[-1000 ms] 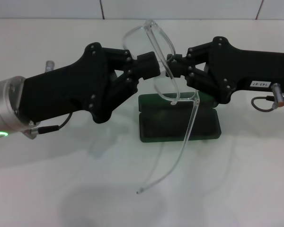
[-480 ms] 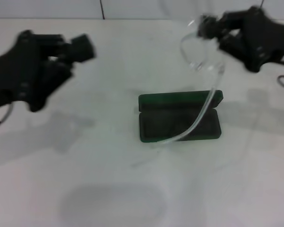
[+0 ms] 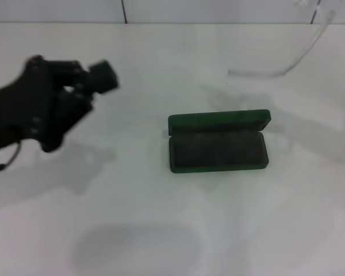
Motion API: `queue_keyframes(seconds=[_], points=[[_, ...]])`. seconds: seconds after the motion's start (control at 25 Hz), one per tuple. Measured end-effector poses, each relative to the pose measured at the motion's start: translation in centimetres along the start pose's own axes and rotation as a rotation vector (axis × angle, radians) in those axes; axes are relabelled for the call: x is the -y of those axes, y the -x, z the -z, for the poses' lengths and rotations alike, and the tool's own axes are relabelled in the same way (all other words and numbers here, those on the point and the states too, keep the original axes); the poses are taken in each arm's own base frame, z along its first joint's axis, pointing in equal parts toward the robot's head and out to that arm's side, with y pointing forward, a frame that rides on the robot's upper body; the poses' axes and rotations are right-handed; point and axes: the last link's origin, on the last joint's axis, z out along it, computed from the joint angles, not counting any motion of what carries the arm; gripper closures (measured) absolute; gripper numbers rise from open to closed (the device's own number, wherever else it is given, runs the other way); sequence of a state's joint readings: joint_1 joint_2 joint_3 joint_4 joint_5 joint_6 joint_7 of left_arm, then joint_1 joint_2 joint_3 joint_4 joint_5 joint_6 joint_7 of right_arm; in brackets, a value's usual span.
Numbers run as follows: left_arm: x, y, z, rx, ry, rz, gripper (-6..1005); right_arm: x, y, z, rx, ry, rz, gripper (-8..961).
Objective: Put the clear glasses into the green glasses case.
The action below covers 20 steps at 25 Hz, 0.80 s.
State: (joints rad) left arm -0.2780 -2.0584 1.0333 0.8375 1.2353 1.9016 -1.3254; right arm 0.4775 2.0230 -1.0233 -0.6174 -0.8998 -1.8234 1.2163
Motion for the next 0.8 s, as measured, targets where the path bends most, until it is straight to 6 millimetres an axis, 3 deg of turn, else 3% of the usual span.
queue_keyframes(seconds=[0.24, 0.44, 0.8], points=[[-0.6, 1.4, -4.1, 0.037, 0.169, 0.040, 952, 0.1, -0.1, -0.6, 0.100, 0.004, -0.024, 887], [-1.0, 1.4, -7.4, -0.005, 0.299, 0.038, 951, 0.2, -0.8, -1.3, 0.135, 0.002, -0.040, 887], [-0.9, 0.7, -9.4, -0.052, 0.362, 0.026, 951, 0.2, -2.1, -2.5, 0.122, 0.020, -0.059, 887]])
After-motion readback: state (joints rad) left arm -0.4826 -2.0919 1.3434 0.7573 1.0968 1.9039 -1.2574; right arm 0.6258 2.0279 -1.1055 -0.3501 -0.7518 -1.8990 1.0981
